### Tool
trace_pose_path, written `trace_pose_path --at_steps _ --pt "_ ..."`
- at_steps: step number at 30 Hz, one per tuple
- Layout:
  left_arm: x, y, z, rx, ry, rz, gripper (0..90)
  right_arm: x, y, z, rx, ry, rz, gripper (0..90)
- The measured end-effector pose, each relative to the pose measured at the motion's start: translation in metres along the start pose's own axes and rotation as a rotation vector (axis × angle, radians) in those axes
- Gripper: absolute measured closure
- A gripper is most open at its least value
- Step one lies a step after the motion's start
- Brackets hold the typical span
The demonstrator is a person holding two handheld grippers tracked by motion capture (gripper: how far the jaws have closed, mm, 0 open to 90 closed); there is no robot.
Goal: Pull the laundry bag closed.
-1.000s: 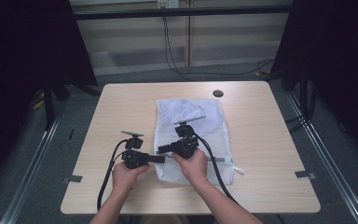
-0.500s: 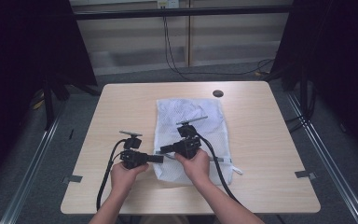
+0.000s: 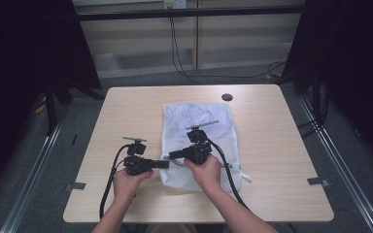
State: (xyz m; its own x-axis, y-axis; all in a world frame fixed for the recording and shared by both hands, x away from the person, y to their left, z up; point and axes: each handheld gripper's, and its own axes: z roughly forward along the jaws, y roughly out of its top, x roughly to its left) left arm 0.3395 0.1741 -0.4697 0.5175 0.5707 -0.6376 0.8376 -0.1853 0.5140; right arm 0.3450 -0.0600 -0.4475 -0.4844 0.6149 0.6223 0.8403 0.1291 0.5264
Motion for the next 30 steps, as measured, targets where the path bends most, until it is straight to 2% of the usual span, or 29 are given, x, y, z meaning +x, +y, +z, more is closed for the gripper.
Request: trace_pose_path --at_steps 6,8,9,11,12,16,19,22,24,27,28,30 --pt "0.0 0.0 0.0 0.017 0.001 0.008 87.6 -0.001 0.0 0.0 -0.004 -0.004 -0.004 87.1" --pt "-0.001 0.0 0.002 0.019 0.01 0.016 84.0 0.0 0.0 0.0 0.002 -0.003 -0.001 87.1" --pt "-0.001 0.0 0.003 0.023 -0.006 0.002 82.8 0.0 0.0 0.0 0.002 -0.003 -0.001 87.1" --pt "-0.001 -0.001 0.005 0.028 -0.007 0.006 81.2 0.0 0.0 0.001 0.002 0.002 0.0 87.1" --pt "-0.003 -0.001 0.006 0.026 -0.022 -0.019 80.8 0.0 -0.001 0.001 0.001 0.003 0.0 87.1" --pt "-0.002 -0.001 0.011 0.031 -0.021 -0.007 78.5 0.001 0.0 0.002 0.003 0.009 0.006 87.1" --pt "-0.002 -0.001 0.013 0.032 -0.025 -0.007 78.9 0.001 -0.001 0.003 0.003 0.008 0.007 87.1" --pt "-0.003 -0.001 0.015 0.033 -0.031 -0.027 85.8 0.002 -0.001 0.003 0.004 0.011 0.01 87.1" --pt "-0.002 0.0 0.015 0.045 -0.02 -0.018 88.1 0.001 -0.001 0.003 0.007 0.011 0.011 87.1" --pt "-0.003 0.0 0.013 0.05 -0.02 -0.026 88.8 0.001 -0.001 0.002 0.009 0.012 0.009 87.1" --pt "-0.003 0.001 0.012 0.056 -0.018 -0.016 88.9 0.001 -0.001 0.002 0.008 0.014 0.002 87.2" --pt "-0.005 0.001 0.012 0.048 -0.018 -0.032 89.0 0.001 -0.001 0.002 0.009 0.017 0.002 87.2"
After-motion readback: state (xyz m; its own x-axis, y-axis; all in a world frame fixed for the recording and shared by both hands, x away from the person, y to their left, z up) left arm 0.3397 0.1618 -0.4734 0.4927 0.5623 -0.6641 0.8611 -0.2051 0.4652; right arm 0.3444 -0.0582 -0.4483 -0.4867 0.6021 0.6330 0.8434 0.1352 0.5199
